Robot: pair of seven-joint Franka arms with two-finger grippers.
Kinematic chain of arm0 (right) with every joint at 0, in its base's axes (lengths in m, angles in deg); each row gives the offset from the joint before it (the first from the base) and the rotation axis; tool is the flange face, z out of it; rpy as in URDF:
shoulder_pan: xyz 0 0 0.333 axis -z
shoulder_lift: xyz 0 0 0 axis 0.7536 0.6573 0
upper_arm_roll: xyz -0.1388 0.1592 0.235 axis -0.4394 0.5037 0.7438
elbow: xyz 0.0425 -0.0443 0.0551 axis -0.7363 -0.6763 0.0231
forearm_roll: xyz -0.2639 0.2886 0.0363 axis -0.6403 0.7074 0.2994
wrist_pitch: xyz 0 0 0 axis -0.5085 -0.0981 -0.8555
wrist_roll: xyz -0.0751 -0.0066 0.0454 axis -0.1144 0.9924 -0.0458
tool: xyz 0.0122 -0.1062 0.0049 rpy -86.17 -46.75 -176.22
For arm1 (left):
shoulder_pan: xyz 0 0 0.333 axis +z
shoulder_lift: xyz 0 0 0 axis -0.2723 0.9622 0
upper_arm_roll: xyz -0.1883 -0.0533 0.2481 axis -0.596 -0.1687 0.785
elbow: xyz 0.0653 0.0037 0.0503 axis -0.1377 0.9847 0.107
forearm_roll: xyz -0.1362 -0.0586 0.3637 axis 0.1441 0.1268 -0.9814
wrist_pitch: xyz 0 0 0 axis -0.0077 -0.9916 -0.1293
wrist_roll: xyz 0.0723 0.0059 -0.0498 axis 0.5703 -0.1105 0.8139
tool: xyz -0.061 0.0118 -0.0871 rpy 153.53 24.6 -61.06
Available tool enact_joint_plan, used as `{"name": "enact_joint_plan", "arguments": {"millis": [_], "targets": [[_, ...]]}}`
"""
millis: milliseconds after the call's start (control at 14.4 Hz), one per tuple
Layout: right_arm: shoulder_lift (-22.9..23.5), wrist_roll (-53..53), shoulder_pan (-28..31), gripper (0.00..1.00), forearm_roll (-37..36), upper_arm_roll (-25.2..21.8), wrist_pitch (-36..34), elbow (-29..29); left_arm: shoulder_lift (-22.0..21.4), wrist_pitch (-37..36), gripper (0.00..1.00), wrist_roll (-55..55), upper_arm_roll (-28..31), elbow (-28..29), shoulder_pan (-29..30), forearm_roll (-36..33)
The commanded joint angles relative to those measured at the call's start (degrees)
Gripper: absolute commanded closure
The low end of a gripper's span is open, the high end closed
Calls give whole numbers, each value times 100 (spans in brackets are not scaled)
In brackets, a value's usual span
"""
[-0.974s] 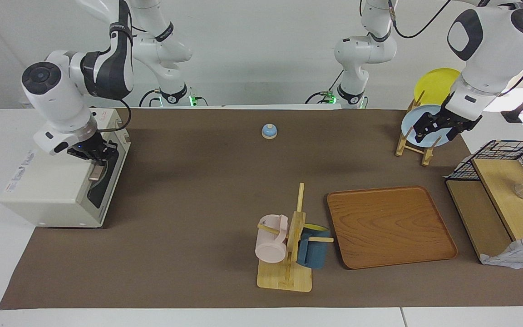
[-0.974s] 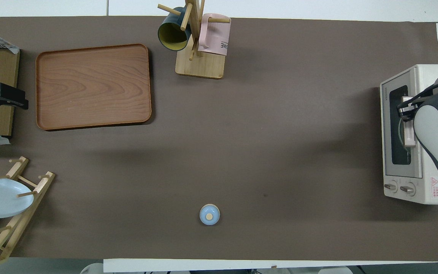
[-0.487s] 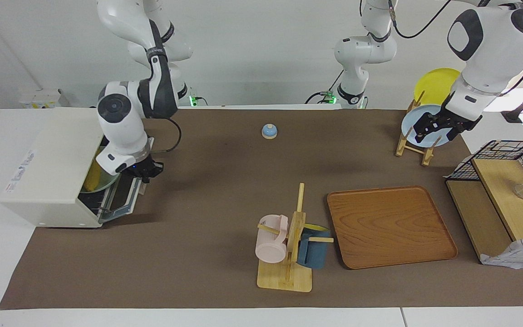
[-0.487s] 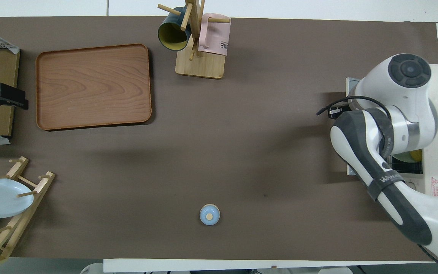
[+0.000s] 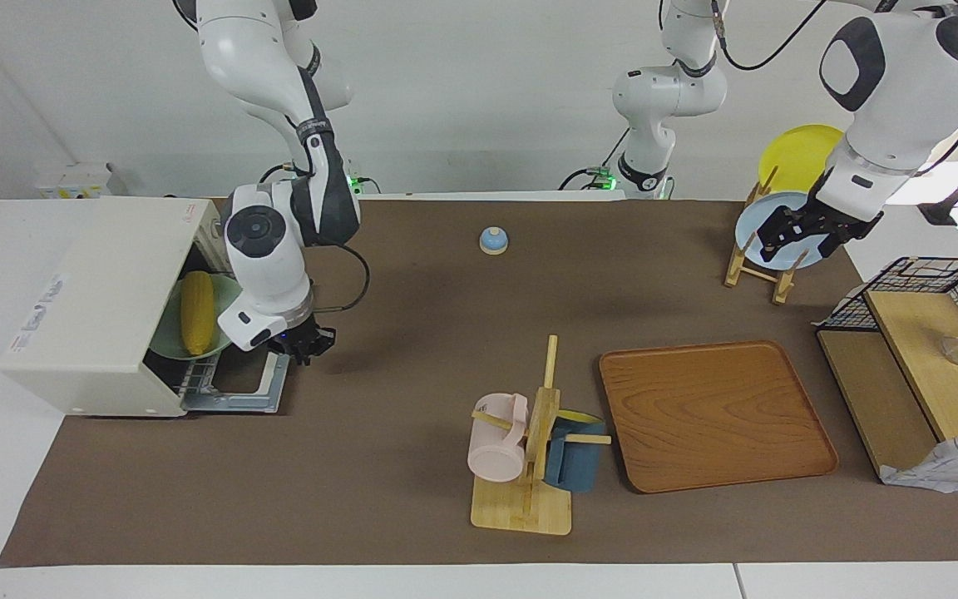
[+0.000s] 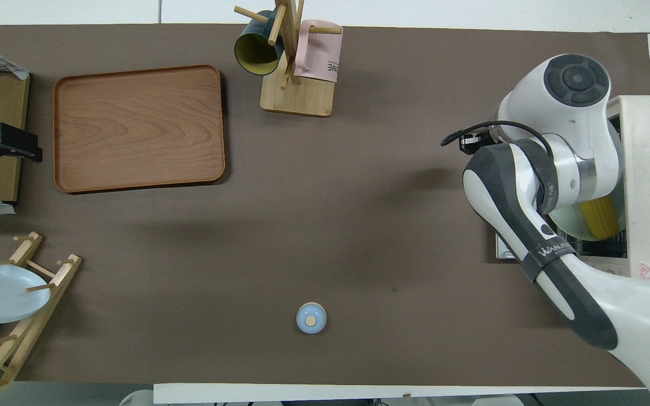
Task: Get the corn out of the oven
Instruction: 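Reach the right gripper into the toaster oven and grasp the green plate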
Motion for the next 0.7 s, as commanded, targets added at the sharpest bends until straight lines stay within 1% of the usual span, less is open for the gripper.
{"name": "enact_joint_plan", "arguments": {"millis": [0, 139, 209, 348, 487, 557, 626], "targets": [[-258, 37, 419, 37, 89, 2, -577, -21, -43, 36, 0, -79, -10, 5, 27, -10], [-390, 107, 534, 37, 80, -15, -676, -311, -43, 27, 0, -79, -10, 5, 27, -19], [-434, 247, 682, 38, 80, -15, -641, -486, -43, 36, 0, -79, -10, 5, 27, -10], [-583, 406, 772, 39, 71, -15, -335, -916, -43, 36, 0, -79, -10, 5, 27, -10], [-619, 651, 868, 43, 10, -15, -272, -1041, -43, 36, 0, -79, -10, 5, 27, -10], [-680, 661, 869, 45, 1, -15, -193, -1198, -43, 28, 0, -79, -10, 5, 27, -19], [-707, 679, 869, 49, -8, -15, -114, -1304, -43, 36, 0, -79, -10, 5, 27, -10]]}}
